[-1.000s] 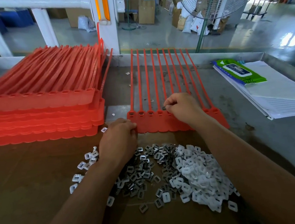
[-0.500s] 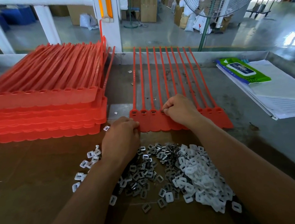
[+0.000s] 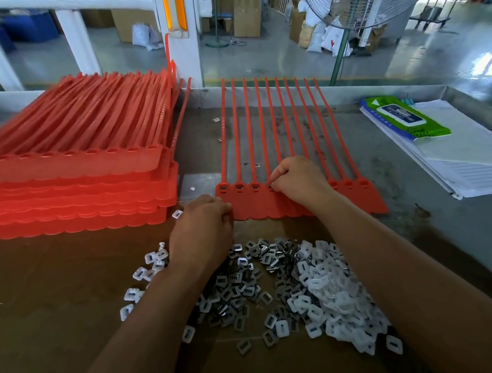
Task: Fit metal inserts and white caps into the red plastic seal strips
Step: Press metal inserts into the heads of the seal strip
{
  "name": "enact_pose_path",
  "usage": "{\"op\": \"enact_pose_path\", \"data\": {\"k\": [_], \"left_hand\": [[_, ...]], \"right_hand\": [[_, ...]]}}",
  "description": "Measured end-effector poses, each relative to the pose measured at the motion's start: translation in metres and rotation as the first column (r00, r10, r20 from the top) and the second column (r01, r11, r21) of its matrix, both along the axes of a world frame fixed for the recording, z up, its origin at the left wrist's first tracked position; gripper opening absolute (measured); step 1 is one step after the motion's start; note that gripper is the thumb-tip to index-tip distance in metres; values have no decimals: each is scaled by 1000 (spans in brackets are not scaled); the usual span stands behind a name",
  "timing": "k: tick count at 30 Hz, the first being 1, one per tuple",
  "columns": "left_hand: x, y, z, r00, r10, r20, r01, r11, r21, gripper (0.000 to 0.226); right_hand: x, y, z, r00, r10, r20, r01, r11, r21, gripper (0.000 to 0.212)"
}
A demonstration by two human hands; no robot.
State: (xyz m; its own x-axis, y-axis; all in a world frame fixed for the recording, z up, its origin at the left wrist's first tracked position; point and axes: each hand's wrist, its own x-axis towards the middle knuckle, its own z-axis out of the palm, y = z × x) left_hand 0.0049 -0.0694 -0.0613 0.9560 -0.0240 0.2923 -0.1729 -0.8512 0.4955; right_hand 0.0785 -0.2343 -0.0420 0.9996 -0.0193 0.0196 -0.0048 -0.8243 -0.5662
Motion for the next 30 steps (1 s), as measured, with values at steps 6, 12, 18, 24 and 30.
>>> {"op": "enact_pose_path", "data": {"k": [6,12,18,24,30], "left_hand": [[0,0,0,1000,-2,-1,2,1000,6,24],[0,0,0,1000,-10,-5,10,1000,8,24],[0,1,-1,1000,-11,-8,11,1000,6,24],[2,1,-2,1000,0,-12,0,1000,5,26],[3,0,-3,1000,10,-13,-10,1000,2,27]], "right_hand": [[-3,-2,2,999,42,-3,-42,999,32,28],[-8,-13,5,993,113,-23,-110,989,95,28],[-14,-16,6,984,176,42,-177,983,38,34],[-36,-19,21,952,306,7,-306,948,83,15],[-64,-11,28,857,509,-78,-506,861,53,12]]}}
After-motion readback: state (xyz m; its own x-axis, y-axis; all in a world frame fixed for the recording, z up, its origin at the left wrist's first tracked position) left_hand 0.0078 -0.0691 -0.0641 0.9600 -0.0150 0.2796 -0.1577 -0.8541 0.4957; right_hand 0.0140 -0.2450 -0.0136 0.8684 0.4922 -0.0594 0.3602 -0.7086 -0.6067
